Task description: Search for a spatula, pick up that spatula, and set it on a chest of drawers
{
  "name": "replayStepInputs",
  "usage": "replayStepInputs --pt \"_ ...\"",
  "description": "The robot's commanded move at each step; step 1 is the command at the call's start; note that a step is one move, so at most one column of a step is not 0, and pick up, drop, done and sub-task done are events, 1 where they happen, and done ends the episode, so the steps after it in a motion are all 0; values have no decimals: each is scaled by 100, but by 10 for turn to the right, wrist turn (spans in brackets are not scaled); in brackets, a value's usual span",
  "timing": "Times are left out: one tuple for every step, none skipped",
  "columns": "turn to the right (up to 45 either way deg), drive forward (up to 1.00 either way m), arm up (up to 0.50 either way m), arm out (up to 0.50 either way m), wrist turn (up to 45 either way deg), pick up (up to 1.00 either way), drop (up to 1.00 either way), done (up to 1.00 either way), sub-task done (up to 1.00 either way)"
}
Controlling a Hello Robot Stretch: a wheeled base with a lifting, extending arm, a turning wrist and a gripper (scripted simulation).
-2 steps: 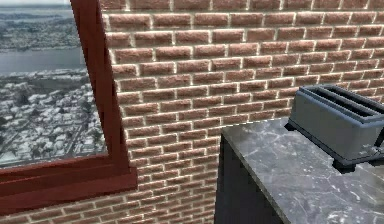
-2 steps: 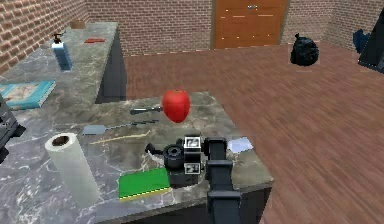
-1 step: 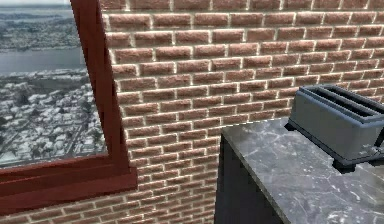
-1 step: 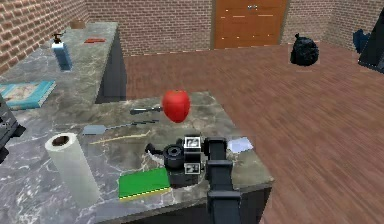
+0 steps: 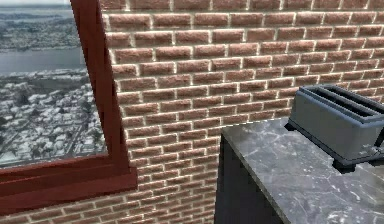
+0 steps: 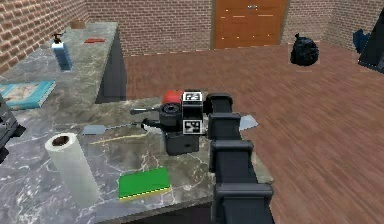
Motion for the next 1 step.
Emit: replayStepInputs --pt "0 0 4 0 0 0 0 0 0"
